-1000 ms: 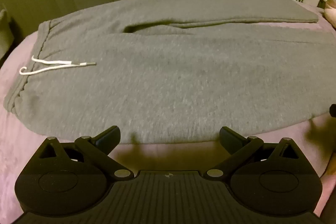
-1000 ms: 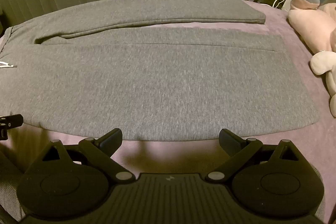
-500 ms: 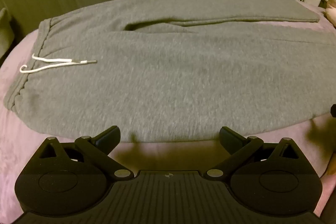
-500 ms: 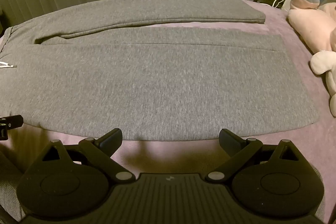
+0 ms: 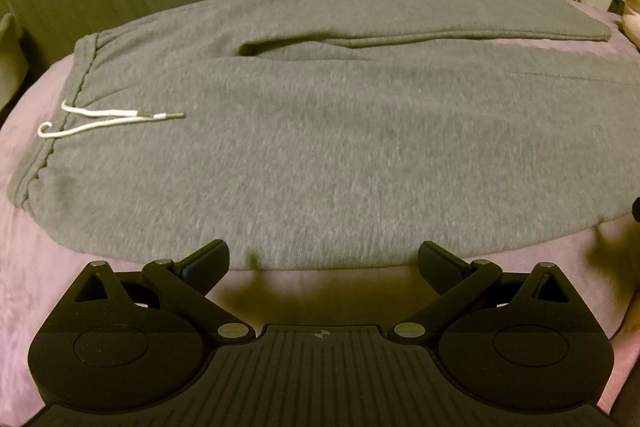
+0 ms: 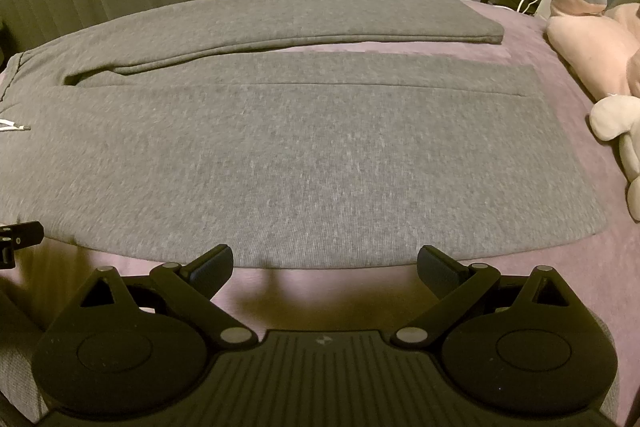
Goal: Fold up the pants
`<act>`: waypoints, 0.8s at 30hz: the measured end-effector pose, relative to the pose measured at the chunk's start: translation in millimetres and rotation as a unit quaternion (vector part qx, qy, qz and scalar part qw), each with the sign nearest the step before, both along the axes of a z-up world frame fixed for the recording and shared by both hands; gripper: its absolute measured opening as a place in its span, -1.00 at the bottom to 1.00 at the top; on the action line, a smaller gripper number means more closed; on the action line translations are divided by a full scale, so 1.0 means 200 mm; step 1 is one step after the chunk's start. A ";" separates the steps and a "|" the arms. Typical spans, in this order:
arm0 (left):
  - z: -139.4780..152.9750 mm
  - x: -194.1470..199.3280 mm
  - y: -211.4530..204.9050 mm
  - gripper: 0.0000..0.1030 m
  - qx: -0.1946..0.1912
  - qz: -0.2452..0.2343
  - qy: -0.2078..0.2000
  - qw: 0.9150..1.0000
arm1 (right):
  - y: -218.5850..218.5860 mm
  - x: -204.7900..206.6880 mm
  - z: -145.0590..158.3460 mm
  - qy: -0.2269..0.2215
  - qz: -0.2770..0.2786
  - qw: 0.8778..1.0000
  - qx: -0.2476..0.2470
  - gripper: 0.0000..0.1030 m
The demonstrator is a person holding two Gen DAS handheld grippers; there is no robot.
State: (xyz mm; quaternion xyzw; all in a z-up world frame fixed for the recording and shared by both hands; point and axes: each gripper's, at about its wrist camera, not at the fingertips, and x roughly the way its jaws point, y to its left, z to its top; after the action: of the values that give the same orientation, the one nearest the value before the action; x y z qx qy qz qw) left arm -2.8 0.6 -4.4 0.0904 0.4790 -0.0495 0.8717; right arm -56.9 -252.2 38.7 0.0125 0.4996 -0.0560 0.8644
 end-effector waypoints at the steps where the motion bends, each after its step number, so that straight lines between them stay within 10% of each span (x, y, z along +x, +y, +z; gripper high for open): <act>1: 0.00 0.01 0.01 1.00 -0.002 0.000 0.001 1.000 | 0.00 0.00 0.00 0.000 0.001 1.000 0.000 0.91; 24: -0.01 0.00 0.01 1.00 -0.001 0.001 0.002 1.000 | -0.01 0.00 -0.01 -0.001 0.000 1.000 0.001 0.91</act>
State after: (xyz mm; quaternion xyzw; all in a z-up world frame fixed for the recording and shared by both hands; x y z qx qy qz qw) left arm -2.0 2.3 -6.9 0.0890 0.4805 -0.0496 0.8711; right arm -57.2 -255.0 37.7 0.0130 0.4992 -0.0554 0.8646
